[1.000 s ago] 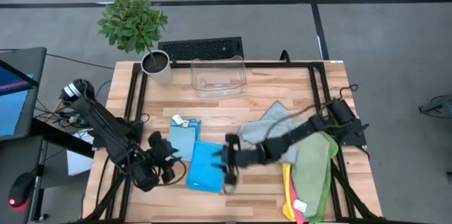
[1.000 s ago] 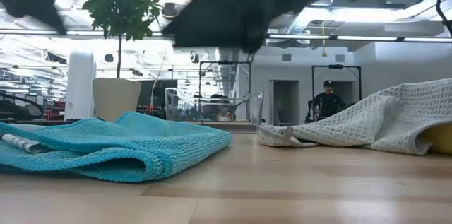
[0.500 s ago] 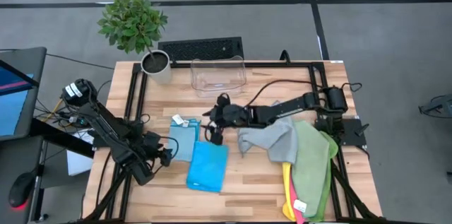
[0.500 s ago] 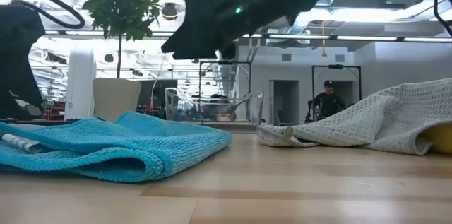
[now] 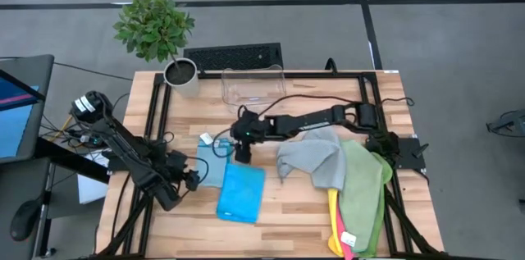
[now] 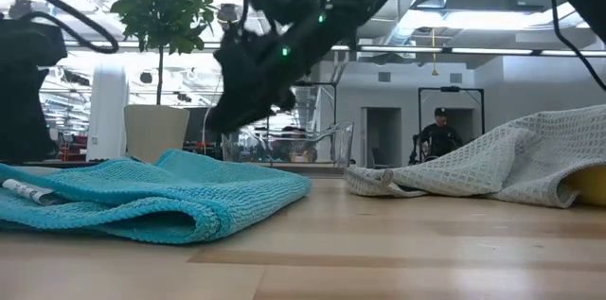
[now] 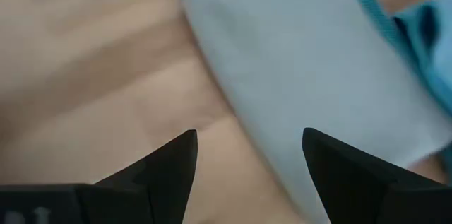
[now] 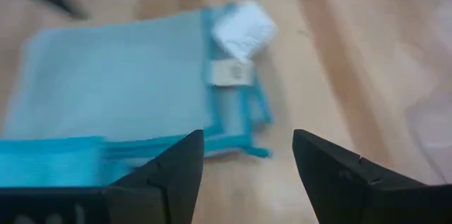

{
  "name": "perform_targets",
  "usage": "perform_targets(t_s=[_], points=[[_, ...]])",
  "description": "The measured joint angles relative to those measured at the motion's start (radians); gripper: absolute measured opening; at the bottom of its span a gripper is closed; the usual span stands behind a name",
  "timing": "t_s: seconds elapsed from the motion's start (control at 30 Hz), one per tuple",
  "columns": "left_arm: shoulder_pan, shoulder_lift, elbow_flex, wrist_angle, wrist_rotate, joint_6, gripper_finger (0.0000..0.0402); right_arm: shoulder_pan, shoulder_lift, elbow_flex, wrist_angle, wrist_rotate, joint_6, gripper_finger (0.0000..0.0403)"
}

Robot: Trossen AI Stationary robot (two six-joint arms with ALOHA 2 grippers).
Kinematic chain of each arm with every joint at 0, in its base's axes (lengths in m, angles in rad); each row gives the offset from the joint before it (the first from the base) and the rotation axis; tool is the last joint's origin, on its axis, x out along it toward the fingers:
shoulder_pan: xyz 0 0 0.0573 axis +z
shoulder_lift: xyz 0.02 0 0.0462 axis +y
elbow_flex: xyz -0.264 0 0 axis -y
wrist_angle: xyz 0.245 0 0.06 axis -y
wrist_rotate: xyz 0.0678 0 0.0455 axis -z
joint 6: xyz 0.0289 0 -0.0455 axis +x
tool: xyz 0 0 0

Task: Fold microfiber towels
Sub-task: Stack the folded light blue microfiber cloth on top of the folded blue microfiber cloth

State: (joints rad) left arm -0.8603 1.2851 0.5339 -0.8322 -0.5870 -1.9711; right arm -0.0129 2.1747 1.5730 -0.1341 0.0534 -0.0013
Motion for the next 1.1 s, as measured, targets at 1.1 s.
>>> perform_targets(t_s=[1.1], points=[[0.039, -0.050, 0.001, 0.336, 0.004, 0.059, 0.0249, -0.067, 0.292, 0.389, -0.087, -0.232, -0.193, 0.0243]])
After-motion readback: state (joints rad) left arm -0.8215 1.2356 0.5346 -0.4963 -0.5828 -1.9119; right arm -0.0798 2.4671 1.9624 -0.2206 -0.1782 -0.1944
